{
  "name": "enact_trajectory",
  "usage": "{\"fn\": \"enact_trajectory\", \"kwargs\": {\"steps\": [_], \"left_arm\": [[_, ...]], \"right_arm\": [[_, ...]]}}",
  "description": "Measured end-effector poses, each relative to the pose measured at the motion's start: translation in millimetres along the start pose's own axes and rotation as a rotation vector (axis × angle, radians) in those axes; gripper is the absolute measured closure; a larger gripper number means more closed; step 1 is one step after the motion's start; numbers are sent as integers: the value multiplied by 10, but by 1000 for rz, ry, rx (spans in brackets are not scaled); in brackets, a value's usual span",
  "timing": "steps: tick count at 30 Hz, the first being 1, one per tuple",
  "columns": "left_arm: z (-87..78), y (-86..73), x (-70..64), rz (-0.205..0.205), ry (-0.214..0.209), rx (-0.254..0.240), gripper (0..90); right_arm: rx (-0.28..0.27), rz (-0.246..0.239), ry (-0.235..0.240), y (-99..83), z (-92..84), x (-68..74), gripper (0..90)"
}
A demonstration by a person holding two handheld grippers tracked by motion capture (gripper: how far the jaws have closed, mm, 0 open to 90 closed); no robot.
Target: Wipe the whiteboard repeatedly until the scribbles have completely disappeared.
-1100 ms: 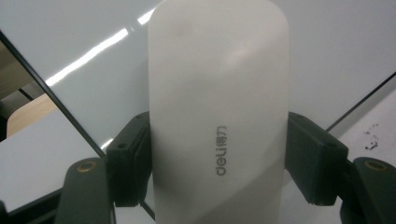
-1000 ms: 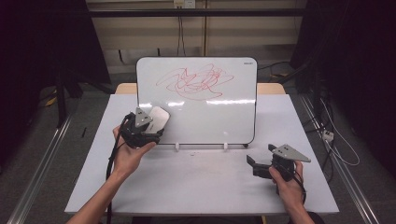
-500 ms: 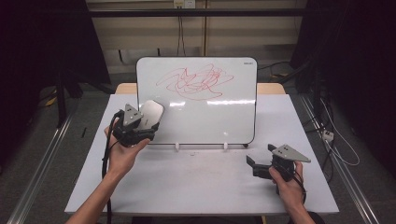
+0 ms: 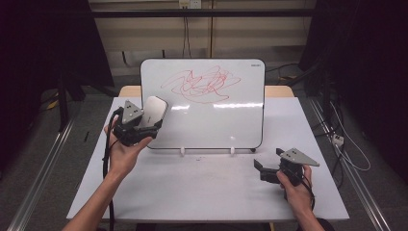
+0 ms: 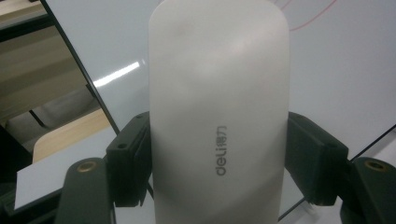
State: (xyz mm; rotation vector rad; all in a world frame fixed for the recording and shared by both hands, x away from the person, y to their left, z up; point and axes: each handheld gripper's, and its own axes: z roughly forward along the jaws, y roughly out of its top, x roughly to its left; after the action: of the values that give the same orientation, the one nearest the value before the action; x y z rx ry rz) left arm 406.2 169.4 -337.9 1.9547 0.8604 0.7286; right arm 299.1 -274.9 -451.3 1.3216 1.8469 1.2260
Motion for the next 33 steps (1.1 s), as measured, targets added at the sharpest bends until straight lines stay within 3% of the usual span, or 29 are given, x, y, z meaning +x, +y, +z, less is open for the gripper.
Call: {"fn": "enact_trajectory", "kwargs": {"steps": [8,14,23,33], "left_arm": [[-9,163,15,17,19,-16,312],[93,368,88,38,59,-5,312],[187,499,161,24,76,-14,312],[296,678,270,20,124,-11,312]], "right_arm": [[7,-7,7,-14,-16,2,45],[5,-8,10,-15,-14,2,45],[12,-9,11,-21,-5,-6,46],[10,-8,11,-15,-8,-2,46]]}}
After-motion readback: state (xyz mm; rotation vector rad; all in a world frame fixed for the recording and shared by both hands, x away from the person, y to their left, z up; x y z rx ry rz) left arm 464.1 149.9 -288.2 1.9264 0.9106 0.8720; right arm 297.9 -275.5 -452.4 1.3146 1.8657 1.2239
